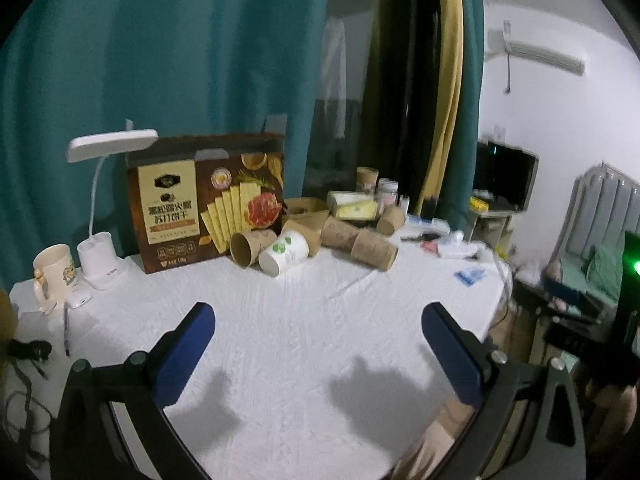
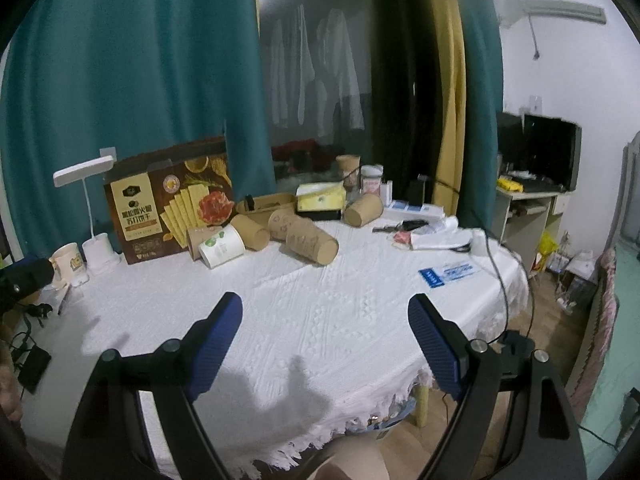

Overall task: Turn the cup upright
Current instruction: 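Reach the left gripper to the white green-print paper cup and grasp it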

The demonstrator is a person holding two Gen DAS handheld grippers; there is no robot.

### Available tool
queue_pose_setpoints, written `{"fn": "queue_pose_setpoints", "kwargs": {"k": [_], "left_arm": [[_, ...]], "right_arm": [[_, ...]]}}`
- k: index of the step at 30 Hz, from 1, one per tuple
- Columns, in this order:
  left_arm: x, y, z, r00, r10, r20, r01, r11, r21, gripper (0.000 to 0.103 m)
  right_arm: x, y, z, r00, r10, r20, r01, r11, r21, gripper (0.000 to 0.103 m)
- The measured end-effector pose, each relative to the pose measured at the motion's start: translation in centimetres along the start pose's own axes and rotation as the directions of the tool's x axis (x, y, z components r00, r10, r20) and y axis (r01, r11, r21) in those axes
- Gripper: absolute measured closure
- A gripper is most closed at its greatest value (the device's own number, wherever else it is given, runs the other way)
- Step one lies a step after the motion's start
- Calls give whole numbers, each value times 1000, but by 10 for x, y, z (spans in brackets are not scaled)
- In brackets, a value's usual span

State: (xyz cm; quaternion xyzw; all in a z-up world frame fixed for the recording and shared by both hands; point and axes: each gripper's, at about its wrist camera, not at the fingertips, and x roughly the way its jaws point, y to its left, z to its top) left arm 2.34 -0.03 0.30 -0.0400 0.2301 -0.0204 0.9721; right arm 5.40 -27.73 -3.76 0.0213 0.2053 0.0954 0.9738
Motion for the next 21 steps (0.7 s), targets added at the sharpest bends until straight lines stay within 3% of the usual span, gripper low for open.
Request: {"fn": "queue_pose_setpoints", "kwargs": {"k": [7, 12, 14, 16, 21], "left_arm": [[85, 4, 9, 990, 37, -135, -17, 989, 149, 0], [162, 11, 17, 975, 80, -209, -19, 960, 280, 0], [196, 17, 24, 966, 82, -245, -2, 951, 309, 6], [223, 22, 30, 957, 81, -278, 13, 948, 319, 19], [285, 22, 47, 946, 100, -308, 27, 923, 384, 21]], "right_arm": [[81, -20, -3, 992, 33, -121, -31, 999, 21, 20], [137, -30, -5, 979, 58, -194, -56, 998, 12, 20], [154, -33, -6, 976, 67, -205, -65, 998, 17, 20], [171, -37, -7, 972, 76, -221, -73, 997, 24, 20], [204, -47, -8, 966, 82, -244, -72, 996, 50, 20]]}}
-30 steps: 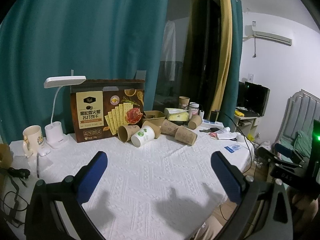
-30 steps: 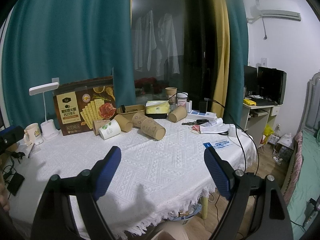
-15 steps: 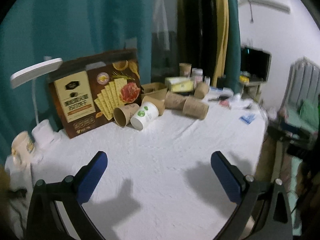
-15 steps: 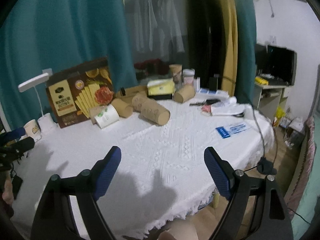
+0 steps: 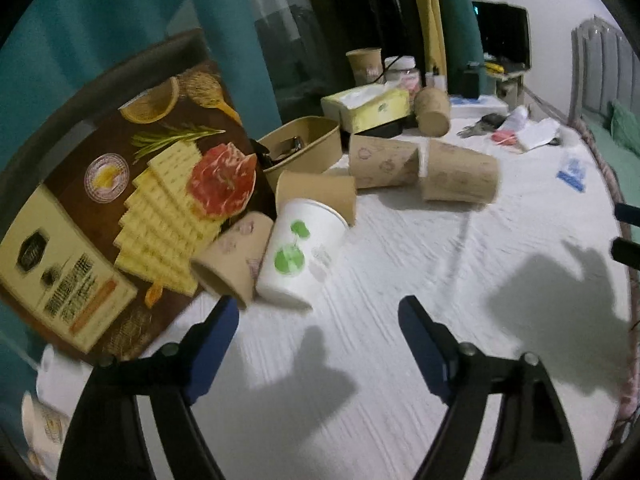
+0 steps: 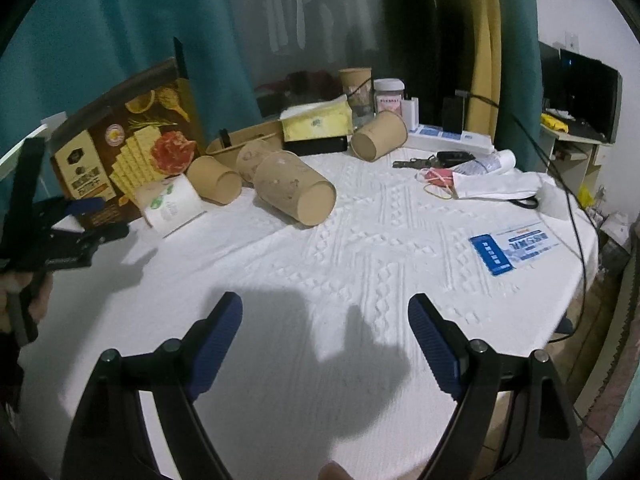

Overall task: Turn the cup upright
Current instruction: 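Reach the left gripper to the white green-print paper cup and grasp it, then lift the white cup with the left gripper and carry it toward the right gripper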

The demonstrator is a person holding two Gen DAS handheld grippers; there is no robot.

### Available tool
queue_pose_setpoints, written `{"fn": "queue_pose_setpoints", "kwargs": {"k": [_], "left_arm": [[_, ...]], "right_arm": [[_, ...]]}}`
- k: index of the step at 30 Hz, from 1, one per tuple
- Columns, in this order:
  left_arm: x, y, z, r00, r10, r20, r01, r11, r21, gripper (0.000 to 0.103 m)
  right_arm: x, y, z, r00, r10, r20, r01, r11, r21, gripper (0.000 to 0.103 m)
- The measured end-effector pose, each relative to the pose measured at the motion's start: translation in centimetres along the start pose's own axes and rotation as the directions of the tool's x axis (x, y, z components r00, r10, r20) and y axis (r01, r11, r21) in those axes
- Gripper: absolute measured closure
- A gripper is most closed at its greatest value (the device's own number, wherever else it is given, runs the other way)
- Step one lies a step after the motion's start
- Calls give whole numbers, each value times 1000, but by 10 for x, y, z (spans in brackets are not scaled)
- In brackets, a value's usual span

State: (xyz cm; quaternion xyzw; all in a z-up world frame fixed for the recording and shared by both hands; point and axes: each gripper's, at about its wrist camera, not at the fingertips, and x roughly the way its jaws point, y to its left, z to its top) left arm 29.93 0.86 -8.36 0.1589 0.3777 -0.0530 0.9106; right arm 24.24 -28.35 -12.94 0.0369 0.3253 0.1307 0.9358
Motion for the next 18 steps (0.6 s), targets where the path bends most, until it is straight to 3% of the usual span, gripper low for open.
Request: {"fn": "queue_pose_setpoints", "kwargs": {"k": [5, 14, 16, 18], "left_arm": [[42, 5, 21, 999, 9, -40, -6, 998, 59, 27], [90, -1, 31, 992, 54, -116, -37, 989, 143, 28], [97, -3, 31, 988, 68, -141, -45, 986, 158, 38], [99, -3, 32, 986, 70, -149, -45, 986, 162, 40]], "right_arm": [[18, -8, 4, 1000, 8, -26, -7, 1000, 20, 20], [26, -22, 1, 1000, -1, -31, 3, 999, 43, 20], [25, -24, -1, 999, -2, -32, 3, 999, 47, 20], [23, -25, -2, 999, -3, -32, 5, 999, 51, 20]]}}
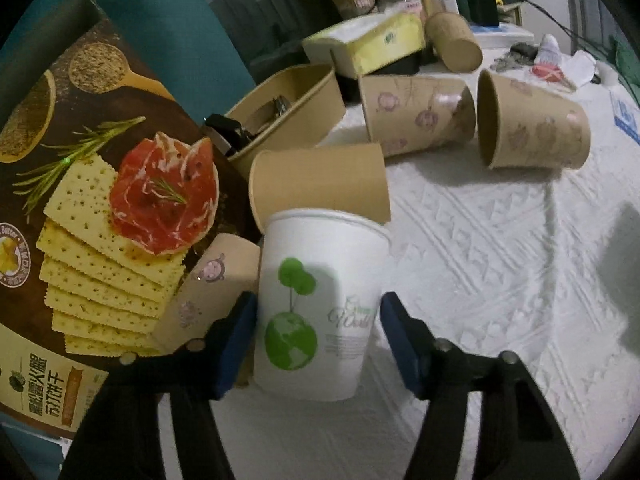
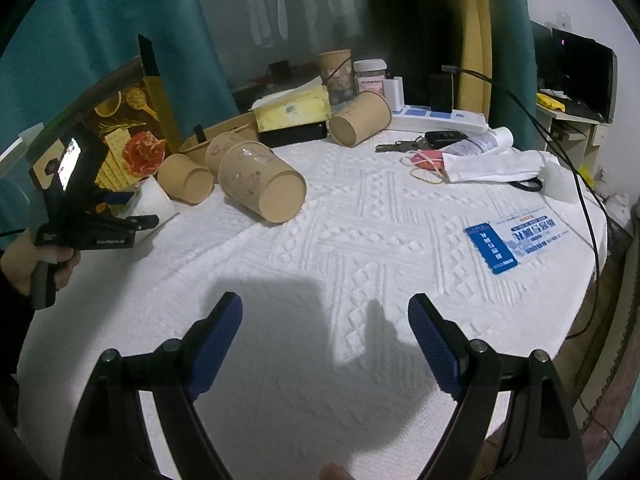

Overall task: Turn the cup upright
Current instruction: 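Lift the white cup with the left gripper and carry it toward the right gripper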

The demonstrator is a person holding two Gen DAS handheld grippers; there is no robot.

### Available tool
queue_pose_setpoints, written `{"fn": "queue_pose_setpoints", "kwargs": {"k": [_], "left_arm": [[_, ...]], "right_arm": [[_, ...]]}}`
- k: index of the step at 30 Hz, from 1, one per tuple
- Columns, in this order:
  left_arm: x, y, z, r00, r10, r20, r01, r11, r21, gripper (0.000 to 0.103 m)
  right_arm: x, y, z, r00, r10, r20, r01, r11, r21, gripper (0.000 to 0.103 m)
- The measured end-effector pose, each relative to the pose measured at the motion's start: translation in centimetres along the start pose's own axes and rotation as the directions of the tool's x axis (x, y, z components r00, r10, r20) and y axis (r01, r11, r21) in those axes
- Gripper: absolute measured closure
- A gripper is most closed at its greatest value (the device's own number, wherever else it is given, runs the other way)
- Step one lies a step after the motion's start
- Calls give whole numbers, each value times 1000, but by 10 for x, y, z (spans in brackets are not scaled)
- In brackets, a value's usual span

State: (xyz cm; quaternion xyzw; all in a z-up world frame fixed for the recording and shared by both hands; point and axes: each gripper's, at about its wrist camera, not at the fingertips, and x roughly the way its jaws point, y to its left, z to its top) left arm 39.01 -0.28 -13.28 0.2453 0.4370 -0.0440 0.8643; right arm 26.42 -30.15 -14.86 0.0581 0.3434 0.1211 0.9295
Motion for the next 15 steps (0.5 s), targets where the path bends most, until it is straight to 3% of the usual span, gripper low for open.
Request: {"fn": "queue_pose_setpoints", "kwargs": {"k": [7, 15], "left_arm": [[-24, 1, -6, 1000, -26, 3, 26, 999, -36, 43], [-127, -17, -47, 991, -72, 110, 94, 973, -210, 43]], "right_arm": [[-24, 3, -6, 999, 7, 35, -7, 1000, 0, 20], [-67, 12, -28, 997, 37, 74, -37, 999, -3, 20]]}}
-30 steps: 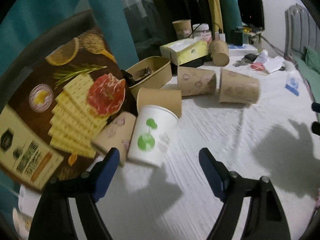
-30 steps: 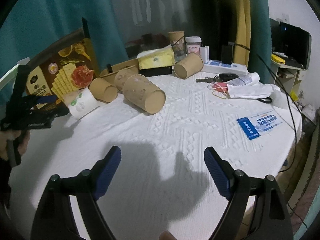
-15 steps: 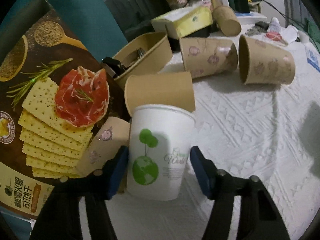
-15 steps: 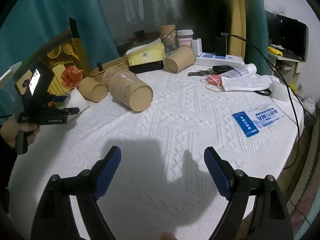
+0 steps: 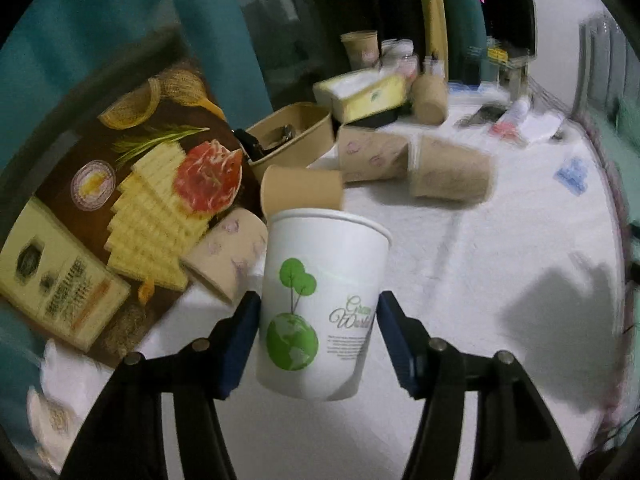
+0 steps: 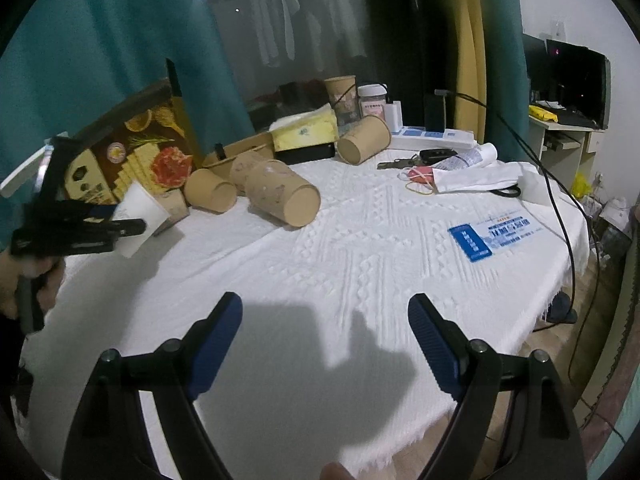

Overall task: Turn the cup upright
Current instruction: 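Lift the white cup with the left gripper and carry it toward the right gripper, then grasp the white cup with the right gripper while the left gripper releases it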

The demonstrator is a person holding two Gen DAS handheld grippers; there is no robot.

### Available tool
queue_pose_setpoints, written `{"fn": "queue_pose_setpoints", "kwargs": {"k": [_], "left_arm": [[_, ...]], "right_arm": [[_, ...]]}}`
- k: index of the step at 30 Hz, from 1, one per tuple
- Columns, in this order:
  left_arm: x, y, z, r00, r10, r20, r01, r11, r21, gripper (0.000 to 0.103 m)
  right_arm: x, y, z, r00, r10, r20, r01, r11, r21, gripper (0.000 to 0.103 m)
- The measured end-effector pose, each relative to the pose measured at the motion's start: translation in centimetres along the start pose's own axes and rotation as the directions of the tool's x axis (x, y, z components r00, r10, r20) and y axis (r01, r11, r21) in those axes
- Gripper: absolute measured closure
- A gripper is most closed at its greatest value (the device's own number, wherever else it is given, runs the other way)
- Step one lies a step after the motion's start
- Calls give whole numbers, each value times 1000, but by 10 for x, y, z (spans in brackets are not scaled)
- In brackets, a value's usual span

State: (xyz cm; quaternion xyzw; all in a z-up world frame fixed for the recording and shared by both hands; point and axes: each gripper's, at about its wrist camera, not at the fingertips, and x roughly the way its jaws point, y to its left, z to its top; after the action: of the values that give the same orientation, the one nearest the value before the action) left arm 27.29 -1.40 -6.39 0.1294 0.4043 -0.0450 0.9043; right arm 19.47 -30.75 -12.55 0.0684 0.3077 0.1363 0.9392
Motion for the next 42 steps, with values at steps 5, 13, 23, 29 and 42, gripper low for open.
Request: {"fn": "queue_pose_setpoints", "kwargs": {"k": [5, 13, 23, 29, 42], "left_arm": [[-56, -22, -55, 994, -112, 2, 110, 965, -239, 43], [-85, -33, -137, 964, -265, -18, 199, 766, -611, 43], [-64, -41, -175, 958, -284, -46, 156, 646, -747, 43], [-64, -38, -177, 951, -309, -33, 179, 631, -755, 41], [-71, -39, -174, 945, -327, 5, 228, 646, -729, 28]], "right_arm": [[-18, 6, -28, 998, 57, -34, -56, 998, 16, 20], [-46, 24, -60, 985, 153, -74, -156, 987, -30, 20], [-57, 25, -61, 984, 164, -73, -168, 984, -56, 20], [-55, 25, -61, 984, 159, -80, -164, 985, -54, 20], [-45, 33, -64, 983, 136, -121, -147, 986, -81, 20]]}}
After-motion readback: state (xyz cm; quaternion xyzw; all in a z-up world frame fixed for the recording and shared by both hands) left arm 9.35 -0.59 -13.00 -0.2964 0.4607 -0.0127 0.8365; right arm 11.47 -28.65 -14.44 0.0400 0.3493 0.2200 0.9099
